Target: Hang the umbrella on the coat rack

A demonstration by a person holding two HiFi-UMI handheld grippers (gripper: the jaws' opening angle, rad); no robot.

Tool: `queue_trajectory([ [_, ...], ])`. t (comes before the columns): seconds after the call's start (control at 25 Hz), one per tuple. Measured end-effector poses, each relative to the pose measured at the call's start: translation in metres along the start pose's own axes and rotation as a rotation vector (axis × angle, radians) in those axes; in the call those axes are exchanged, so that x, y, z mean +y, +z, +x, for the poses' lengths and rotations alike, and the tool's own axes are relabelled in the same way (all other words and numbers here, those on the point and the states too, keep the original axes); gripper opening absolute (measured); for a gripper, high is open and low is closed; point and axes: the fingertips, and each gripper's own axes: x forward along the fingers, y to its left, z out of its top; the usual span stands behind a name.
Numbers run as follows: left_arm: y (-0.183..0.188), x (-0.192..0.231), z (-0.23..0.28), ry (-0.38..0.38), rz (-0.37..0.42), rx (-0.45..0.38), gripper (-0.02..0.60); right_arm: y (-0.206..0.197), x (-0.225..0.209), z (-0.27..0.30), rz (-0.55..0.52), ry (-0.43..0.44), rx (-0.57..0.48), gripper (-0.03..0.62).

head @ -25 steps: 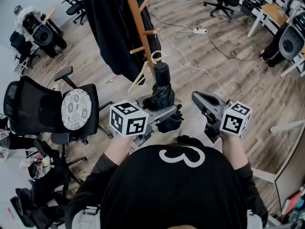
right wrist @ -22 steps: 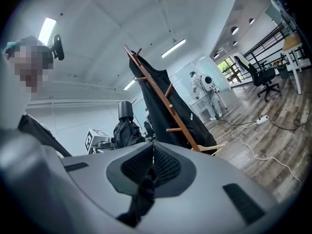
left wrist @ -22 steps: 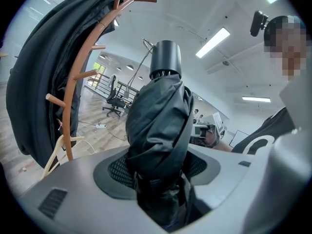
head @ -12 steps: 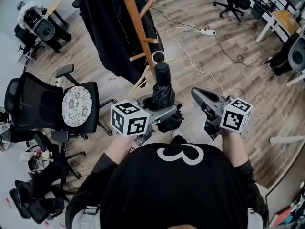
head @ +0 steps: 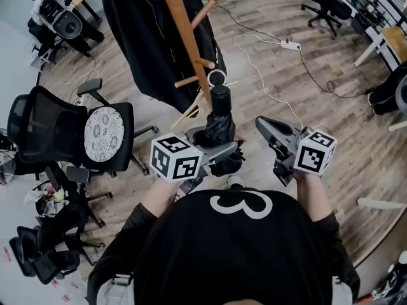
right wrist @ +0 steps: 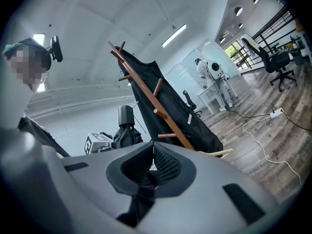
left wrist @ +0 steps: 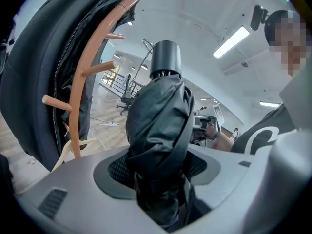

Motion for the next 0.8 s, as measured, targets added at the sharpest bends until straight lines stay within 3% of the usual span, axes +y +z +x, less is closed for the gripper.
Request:
queue_trajectory([
  [0.8, 0.008, 0.055, 0.025, 0.097, -0.063, -0.034, 0.270, 0.003, -0.050, 0.026, 0.037, 0.066, 0.083, 0.027],
])
